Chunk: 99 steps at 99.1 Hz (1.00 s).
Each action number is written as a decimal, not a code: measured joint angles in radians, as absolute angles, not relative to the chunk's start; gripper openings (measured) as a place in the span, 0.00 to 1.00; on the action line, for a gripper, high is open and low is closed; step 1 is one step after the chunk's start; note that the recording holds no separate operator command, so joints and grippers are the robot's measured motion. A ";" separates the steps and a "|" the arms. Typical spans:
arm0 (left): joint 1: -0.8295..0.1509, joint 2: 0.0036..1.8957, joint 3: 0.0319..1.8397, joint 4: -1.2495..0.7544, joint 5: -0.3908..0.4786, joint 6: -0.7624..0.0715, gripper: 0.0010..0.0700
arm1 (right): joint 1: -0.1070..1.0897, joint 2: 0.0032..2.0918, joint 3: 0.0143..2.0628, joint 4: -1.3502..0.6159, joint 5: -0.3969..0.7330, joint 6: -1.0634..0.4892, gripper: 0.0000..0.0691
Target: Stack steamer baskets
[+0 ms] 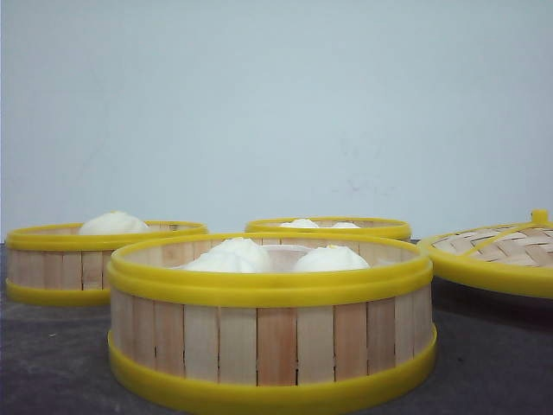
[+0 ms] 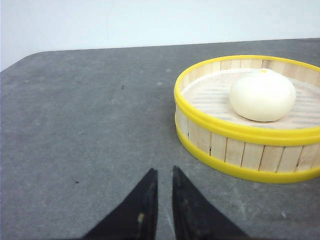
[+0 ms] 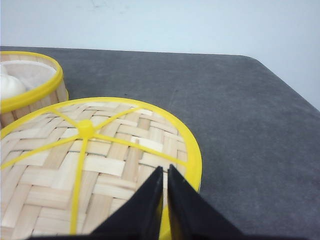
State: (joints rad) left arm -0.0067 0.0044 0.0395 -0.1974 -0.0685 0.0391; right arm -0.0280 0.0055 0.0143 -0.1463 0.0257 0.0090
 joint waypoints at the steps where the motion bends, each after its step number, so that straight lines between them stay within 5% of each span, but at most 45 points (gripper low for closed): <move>1: -0.007 0.004 0.039 -0.197 -0.068 0.036 0.02 | -0.028 0.006 0.014 -0.146 0.026 0.009 0.01; 27: -0.007 0.004 0.036 -0.188 -0.069 -0.121 0.02 | -0.028 0.006 0.014 -0.123 0.024 0.015 0.01; 99: -0.007 0.004 0.036 -0.189 -0.051 -0.217 0.02 | -0.028 0.006 0.014 -0.123 -0.054 0.354 0.01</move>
